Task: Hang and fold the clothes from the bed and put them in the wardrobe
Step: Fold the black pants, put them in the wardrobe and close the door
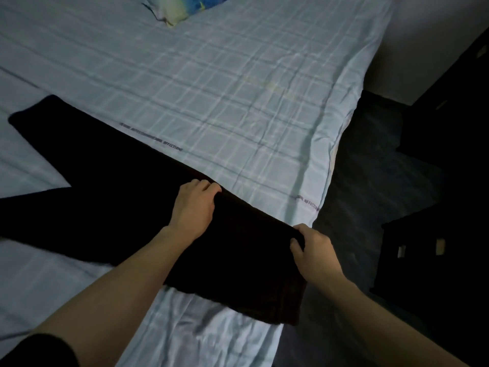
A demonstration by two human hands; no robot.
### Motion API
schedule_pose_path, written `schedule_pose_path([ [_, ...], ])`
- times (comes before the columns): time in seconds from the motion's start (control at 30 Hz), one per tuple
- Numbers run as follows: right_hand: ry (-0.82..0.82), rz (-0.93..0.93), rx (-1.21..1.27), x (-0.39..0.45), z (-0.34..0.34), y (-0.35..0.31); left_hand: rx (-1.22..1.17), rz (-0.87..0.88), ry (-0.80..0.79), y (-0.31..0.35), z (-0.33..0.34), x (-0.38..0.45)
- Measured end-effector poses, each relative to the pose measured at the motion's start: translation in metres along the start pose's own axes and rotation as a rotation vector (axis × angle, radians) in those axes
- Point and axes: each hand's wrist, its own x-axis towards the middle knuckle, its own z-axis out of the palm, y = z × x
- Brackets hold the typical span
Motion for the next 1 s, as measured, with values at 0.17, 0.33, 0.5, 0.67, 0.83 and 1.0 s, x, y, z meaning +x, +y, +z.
schedule_pose_path([
  [0.17,-0.179,0.048,-0.291,0.031,0.014,0.003,0.020,-0.174,-0.113,-0.008,0.038,0.015],
  [0.33,-0.045,-0.331,-0.376,0.043,0.028,-0.028,0.053,-0.124,0.090,-0.007,0.035,-0.004],
  [0.5,-0.264,-0.548,-0.491,0.041,0.064,-0.027,0.093,-0.255,-0.072,0.003,0.051,-0.031],
  [0.67,-0.364,-0.493,-0.503,0.053,0.070,-0.015,-0.025,-0.294,-0.341,-0.002,0.062,-0.037],
  [0.83,-0.415,-0.572,-0.483,0.071,0.045,-0.037,-0.062,-0.433,-0.346,-0.001,0.030,-0.041],
  [1.0,-0.408,-0.663,-0.382,0.094,0.024,-0.079,-0.148,-0.680,-0.212,-0.007,-0.005,-0.039],
])
